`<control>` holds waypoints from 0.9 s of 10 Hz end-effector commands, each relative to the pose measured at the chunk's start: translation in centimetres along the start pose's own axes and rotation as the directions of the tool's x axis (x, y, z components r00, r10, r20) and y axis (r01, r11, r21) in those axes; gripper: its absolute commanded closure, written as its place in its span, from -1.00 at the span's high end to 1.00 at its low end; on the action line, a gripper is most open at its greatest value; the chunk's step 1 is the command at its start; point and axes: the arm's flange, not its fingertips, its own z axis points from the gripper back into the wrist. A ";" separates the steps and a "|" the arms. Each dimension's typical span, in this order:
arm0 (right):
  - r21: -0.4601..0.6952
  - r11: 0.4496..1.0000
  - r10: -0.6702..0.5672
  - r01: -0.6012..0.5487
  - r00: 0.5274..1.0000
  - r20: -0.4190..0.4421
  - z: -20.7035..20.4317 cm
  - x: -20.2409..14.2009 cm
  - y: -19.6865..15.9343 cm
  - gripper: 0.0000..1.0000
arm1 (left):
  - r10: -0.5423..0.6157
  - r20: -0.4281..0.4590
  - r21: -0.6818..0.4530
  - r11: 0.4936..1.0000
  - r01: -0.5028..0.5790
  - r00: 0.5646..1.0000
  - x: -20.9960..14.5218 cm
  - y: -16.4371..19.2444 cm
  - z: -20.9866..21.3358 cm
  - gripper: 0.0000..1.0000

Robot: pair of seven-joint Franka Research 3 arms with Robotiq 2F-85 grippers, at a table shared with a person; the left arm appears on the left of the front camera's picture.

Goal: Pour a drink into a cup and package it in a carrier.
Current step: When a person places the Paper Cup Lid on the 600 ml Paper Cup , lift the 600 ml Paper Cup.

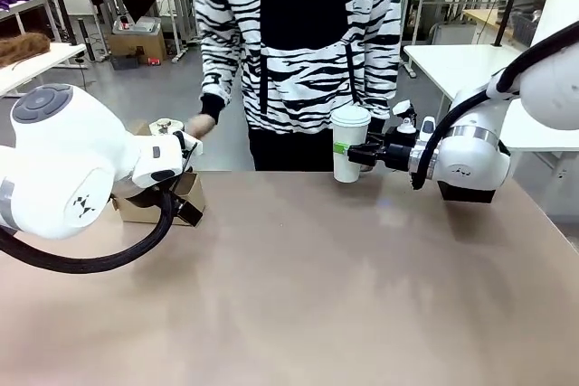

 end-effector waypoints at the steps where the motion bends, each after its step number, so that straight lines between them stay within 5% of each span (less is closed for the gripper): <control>1: 0.000 1.000 0.000 0.000 1.000 0.000 0.0 0.0 0.0 0.60 | 0.000 0.001 -0.001 1.000 0.000 1.000 0.0 0.0 0.0 1.00; 5: 0.017 1.000 0.011 -0.012 0.999 0.040 3.3 8.7 2.2 0.60 | 0.000 0.001 -0.001 1.000 0.000 1.000 0.0 0.0 0.0 1.00; 9: 0.084 0.996 -0.018 0.010 0.996 0.086 8.7 20.8 8.7 0.60 | 0.000 0.001 -0.001 1.000 0.000 1.000 0.0 0.0 0.0 1.00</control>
